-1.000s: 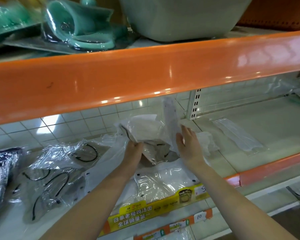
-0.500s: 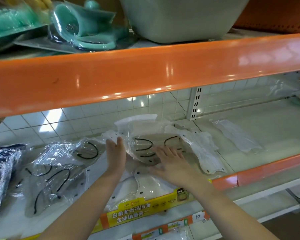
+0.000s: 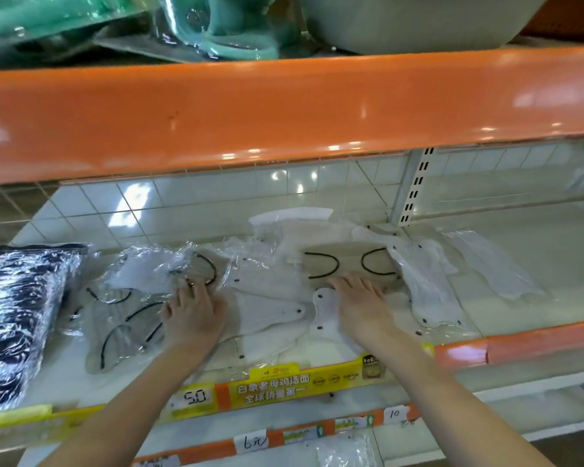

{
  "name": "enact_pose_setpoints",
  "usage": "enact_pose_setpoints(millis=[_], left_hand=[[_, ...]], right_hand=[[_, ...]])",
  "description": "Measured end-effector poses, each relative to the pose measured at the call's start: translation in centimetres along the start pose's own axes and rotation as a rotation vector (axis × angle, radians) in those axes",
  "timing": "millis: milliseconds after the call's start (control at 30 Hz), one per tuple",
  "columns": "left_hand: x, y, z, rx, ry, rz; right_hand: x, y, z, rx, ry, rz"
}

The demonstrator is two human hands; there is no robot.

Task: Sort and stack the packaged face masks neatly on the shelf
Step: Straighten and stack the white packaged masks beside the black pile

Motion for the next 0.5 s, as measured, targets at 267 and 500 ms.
enact_pose_setpoints(millis=[267, 500], left_hand=[[-0.3, 2.6, -1.0, -0.174, -0.021, -0.176], [1.5, -1.6, -0.7, -0.19, 0.113, -0.453]], right_hand=[[-1.1, -9.4, -1.1, 0.258, 0.096, 0.192], [-3.4, -15.8, -2.3, 0.412, 0.066, 0.159]])
Point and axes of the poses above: each hand's wrist, its own z-axis towards the middle knuckle, its own x-axis out of the back of the hand, y = z × x, the point moved 6 cm from there along z, towards the middle knuckle, and after that the axes turned 10 degrees about -x, right-handed, at the moved point
